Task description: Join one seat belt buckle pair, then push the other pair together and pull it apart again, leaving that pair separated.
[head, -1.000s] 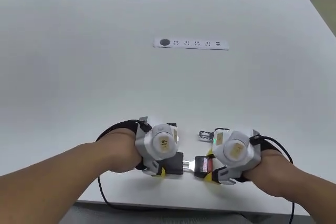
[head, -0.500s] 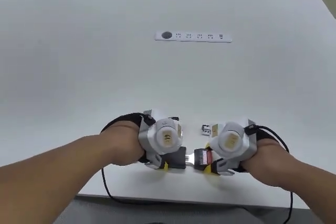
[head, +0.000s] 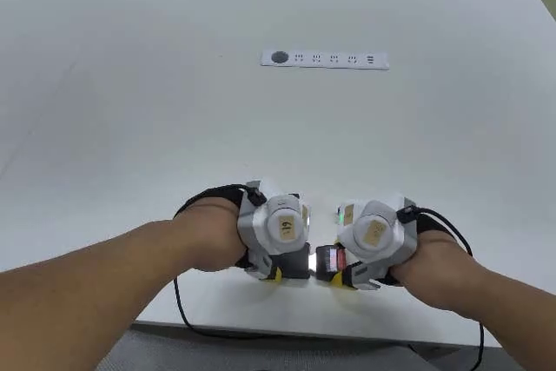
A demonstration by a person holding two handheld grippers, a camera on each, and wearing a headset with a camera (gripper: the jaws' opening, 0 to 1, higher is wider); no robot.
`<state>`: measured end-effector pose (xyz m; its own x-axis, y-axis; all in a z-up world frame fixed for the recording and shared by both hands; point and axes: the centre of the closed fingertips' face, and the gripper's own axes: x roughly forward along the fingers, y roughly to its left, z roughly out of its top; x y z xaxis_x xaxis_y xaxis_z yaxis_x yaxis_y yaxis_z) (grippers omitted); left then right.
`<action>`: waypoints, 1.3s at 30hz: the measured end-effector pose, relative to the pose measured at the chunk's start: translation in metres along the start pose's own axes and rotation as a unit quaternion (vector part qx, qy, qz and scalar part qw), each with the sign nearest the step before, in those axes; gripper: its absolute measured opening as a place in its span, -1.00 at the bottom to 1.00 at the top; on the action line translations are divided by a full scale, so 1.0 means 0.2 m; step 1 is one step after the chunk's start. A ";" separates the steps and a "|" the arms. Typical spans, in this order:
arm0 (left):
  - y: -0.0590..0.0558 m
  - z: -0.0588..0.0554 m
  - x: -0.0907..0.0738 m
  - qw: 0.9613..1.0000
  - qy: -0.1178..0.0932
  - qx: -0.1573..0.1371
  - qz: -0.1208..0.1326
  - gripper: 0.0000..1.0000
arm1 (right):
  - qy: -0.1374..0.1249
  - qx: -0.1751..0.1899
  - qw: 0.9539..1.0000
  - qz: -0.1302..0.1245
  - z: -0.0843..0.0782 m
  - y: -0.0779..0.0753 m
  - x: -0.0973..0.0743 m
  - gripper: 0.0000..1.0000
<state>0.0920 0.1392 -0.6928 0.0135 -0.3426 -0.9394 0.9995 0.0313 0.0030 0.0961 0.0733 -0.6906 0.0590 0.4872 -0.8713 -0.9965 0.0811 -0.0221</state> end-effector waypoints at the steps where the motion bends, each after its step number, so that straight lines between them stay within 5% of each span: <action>1: 0.00 -0.01 -0.01 1.000 -0.009 -0.004 0.000 -0.36 | 0.001 -0.001 1.000 0.004 -0.03 0.00 0.02 -0.38; 19: 0.02 -0.02 0.00 1.000 0.010 -0.017 0.003 -0.35 | 0.038 0.001 0.999 -0.008 -0.02 0.01 -0.01 -0.36; 26: 0.01 -0.06 -0.02 0.999 0.010 -0.028 0.013 -0.33 | 0.020 -0.010 1.000 -0.003 -0.01 0.03 -0.03 -0.34; 28: 0.02 -0.05 -0.07 0.999 -0.009 -0.038 0.022 -0.35 | 0.007 -0.010 1.000 -0.011 0.00 0.01 -0.06 -0.36; 29: 0.02 -0.04 -0.09 0.997 -0.030 -0.066 0.023 -0.36 | -0.005 0.000 1.000 -0.013 0.02 0.01 -0.09 -0.36; 34: 0.08 -0.05 -0.21 0.994 -0.051 -0.082 0.041 -0.33 | -0.028 0.013 0.999 -0.024 0.05 -0.05 -0.16 -0.35; 39: 0.25 -0.12 -0.25 0.990 -0.058 -0.109 0.073 -0.30 | -0.027 0.018 0.999 -0.043 0.03 -0.16 -0.24 -0.35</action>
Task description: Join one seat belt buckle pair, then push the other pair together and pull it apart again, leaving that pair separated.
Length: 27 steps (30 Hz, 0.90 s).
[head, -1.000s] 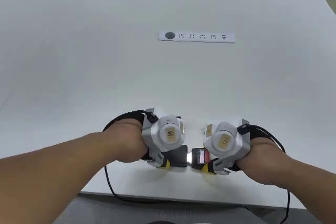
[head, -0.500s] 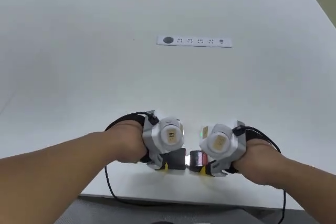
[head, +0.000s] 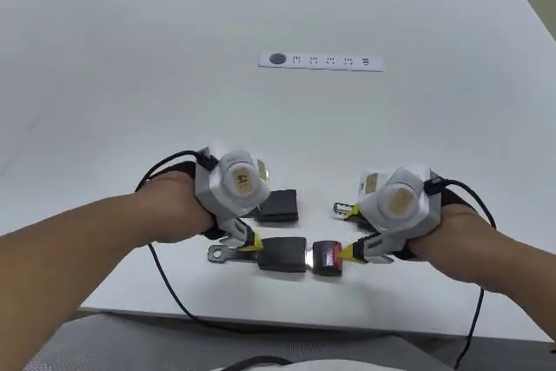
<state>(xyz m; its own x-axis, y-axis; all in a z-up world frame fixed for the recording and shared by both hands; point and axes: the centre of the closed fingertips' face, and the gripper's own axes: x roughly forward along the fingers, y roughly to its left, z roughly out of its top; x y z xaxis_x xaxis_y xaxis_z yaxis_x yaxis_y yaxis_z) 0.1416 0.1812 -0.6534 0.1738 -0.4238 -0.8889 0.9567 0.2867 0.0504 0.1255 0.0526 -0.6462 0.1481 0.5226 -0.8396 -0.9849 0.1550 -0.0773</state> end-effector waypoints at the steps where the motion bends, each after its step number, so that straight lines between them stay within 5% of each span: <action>1: 0.04 -0.01 0.01 1.000 0.001 -0.005 0.006 -0.29 | 0.004 0.002 1.000 -0.007 -0.02 -0.04 0.00 -0.35; 10: 0.17 0.03 0.07 1.000 0.009 -0.002 0.015 -0.24 | 0.027 0.012 0.999 -0.030 -0.16 -0.20 0.01 -0.27; 16: 0.18 0.04 0.14 0.999 0.028 0.015 0.003 -0.12 | 0.037 0.023 0.998 -0.035 -0.22 -0.30 0.00 -0.26; 27: 0.16 0.05 0.24 0.998 0.033 0.043 -0.030 -0.29 | 0.038 0.023 0.999 0.005 -0.28 -0.29 0.09 -0.33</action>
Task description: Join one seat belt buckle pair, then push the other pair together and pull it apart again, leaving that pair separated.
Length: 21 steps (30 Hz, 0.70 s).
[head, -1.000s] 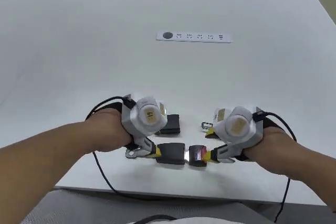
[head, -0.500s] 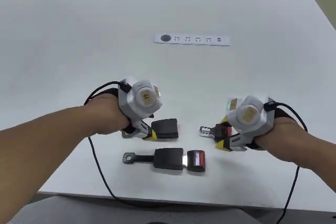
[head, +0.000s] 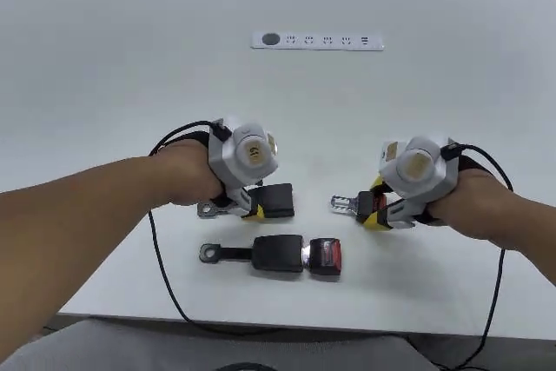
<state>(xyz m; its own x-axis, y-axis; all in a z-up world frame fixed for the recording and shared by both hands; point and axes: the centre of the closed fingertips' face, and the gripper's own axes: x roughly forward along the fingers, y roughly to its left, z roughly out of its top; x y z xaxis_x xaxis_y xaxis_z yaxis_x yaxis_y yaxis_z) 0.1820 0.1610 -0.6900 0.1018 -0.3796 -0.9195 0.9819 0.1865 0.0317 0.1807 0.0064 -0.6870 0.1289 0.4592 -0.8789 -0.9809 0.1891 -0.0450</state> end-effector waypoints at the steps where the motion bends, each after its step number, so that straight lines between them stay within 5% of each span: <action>1: -0.01 0.00 0.01 1.000 0.002 -0.005 -0.003 -0.31 | -0.002 -0.006 1.000 0.006 0.00 0.00 0.01 -0.33; 6: -0.02 -0.01 0.02 1.000 -0.004 -0.009 -0.006 -0.33 | -0.009 -0.038 0.999 0.029 0.00 0.01 0.02 -0.34; 12: -0.05 0.00 0.03 0.998 0.019 0.049 -0.022 -0.35 | 0.007 -0.076 0.996 0.036 0.00 0.01 0.03 -0.34; 21: -0.07 0.01 0.00 0.997 0.034 0.055 -0.030 -0.35 | 0.008 -0.055 0.998 0.036 0.00 0.03 0.03 -0.34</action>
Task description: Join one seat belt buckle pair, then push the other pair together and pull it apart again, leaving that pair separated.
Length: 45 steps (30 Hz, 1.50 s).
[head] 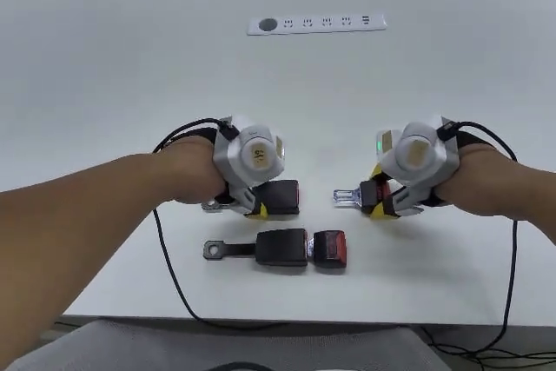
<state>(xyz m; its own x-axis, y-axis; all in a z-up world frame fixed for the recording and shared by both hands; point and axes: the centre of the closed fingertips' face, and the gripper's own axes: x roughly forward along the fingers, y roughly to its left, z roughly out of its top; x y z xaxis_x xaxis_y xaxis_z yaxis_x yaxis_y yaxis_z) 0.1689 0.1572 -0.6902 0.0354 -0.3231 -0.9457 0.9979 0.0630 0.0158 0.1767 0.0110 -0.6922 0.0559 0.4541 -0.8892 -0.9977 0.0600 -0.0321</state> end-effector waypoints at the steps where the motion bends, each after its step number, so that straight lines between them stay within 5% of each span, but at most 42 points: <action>1: 0.00 0.00 0.00 1.000 -0.002 -0.002 0.001 -0.36 | -0.003 0.005 1.000 -0.004 0.01 0.00 0.00 -0.34; 15: 0.03 -0.02 0.03 1.000 0.000 -0.003 -0.002 -0.36 | -0.017 -0.006 1.000 -0.009 0.19 0.01 0.10 -0.34; 32: 0.03 -0.02 0.03 1.000 0.006 -0.007 -0.002 -0.36 | 0.000 -0.050 0.999 -0.012 0.33 0.02 0.15 -0.34; 45: 0.03 -0.03 0.03 1.000 -0.006 -0.002 -0.007 -0.37 | -0.020 -0.030 0.999 -0.004 0.35 0.01 0.18 -0.37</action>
<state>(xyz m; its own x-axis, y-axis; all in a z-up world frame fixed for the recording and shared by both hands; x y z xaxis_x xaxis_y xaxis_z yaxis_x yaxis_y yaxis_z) 0.1747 0.1608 -0.6973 0.0228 -0.3343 -0.9422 0.9980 0.0625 0.0020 0.1801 0.0892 -0.6926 0.0642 0.4885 -0.8702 -0.9977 0.0112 -0.0673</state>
